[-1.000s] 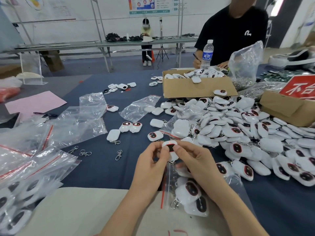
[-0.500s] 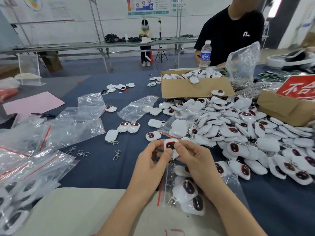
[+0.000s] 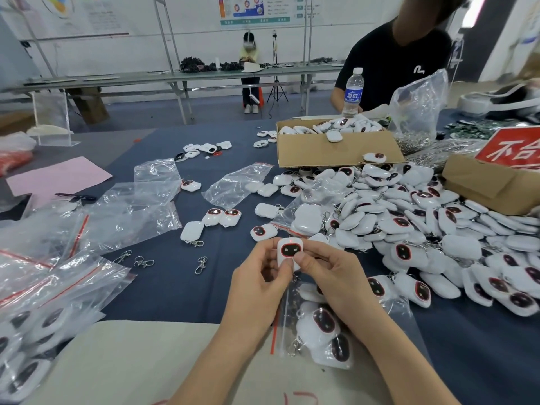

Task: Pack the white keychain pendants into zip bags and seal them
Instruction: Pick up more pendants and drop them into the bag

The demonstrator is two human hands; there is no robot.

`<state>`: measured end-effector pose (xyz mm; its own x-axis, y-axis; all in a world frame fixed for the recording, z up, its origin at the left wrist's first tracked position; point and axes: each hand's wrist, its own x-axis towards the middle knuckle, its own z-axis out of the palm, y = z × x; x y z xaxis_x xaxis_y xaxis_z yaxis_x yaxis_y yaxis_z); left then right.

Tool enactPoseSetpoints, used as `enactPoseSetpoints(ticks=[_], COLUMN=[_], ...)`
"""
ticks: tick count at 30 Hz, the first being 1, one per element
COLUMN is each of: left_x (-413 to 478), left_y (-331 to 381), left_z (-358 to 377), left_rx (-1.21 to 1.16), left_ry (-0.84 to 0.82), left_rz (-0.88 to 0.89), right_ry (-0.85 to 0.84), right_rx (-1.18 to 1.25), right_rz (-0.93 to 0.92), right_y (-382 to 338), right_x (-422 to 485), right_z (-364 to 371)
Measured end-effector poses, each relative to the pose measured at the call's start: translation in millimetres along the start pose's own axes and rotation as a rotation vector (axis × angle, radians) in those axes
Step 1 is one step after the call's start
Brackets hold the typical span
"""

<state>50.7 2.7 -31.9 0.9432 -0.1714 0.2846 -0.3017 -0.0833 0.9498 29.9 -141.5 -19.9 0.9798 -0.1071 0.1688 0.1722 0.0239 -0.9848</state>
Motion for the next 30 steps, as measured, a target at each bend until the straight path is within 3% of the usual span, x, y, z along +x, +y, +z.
enactPoseSetpoints(ticks=[8, 14, 17, 22, 30], left_x=[-0.6, -2.6, -3.5, -2.2, -2.5], left_y=[1.3, 1.2, 2.2, 11.2, 8.7], left_z=[1.7, 2.1, 2.9, 1.2, 1.3], left_rx=[0.036, 0.354, 0.297, 0.000, 0.022], left_ry=[0.042, 0.098, 0.124, 0.055, 0.034], left_rz=[0.028, 0.204, 0.196, 0.012, 0.030], right_ry=[0.009, -0.009, -0.009, -0.049, -0.044], right_rx=[0.011, 0.086, 0.139, 0.145, 0.152], right_rz=[0.004, -0.061, -0.059, -0.042, -0.012], right_y=[2.5, 1.5, 3.1, 5.2, 7.6], right_x=[1.9, -0.6, -1.5, -1.7, 0.0], right_z=[-0.7, 1.2, -4.1, -4.5, -4.1])
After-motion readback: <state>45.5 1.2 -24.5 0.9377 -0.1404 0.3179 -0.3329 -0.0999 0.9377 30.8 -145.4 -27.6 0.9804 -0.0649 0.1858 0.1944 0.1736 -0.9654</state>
